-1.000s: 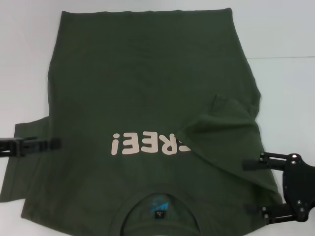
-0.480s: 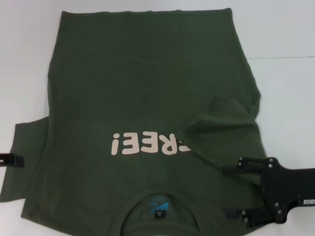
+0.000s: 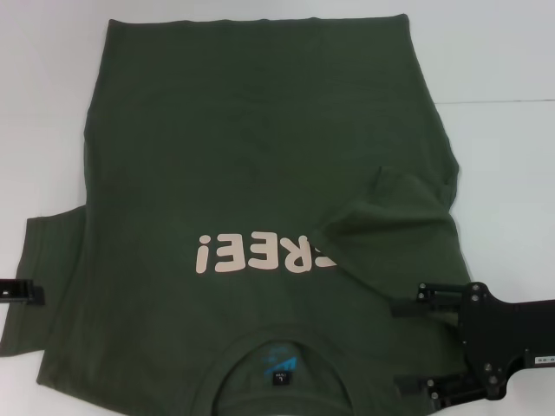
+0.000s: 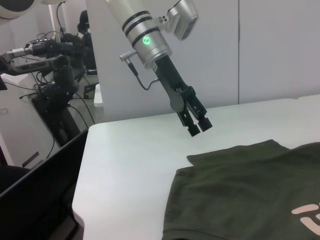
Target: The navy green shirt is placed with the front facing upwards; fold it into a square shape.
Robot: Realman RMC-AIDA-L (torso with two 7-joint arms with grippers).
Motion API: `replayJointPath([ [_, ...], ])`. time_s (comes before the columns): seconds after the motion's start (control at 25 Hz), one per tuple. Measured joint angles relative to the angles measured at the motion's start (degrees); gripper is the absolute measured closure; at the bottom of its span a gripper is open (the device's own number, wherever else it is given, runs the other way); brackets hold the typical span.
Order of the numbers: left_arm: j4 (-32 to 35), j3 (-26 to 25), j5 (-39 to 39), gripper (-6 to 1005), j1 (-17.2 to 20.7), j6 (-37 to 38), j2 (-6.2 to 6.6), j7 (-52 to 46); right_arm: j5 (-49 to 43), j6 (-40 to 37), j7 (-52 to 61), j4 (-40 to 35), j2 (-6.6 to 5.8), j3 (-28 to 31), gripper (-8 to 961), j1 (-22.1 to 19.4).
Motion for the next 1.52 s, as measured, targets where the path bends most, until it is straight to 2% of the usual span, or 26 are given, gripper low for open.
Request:
replayJointPath([
  [0.36,-5.57,-0.09,0.69,194,-0.57,-2.18,0.59,-0.75,0.0,0.28,0.35,-0.01,0.27,-0.27,50,0.14],
  [0.6,-5.68,-0.11,3.16,195,-0.53,-2.5,0.57,-0.88,0.0,0.99,0.53,0.54,0.38,-0.46,51,0.65],
  [1.52,-9.08,-0.08,4.97,198,-0.87,-5.46,0.82,-0.49,-1.24,1.67,0.97,0.79,0.47,-0.67,53,1.65],
])
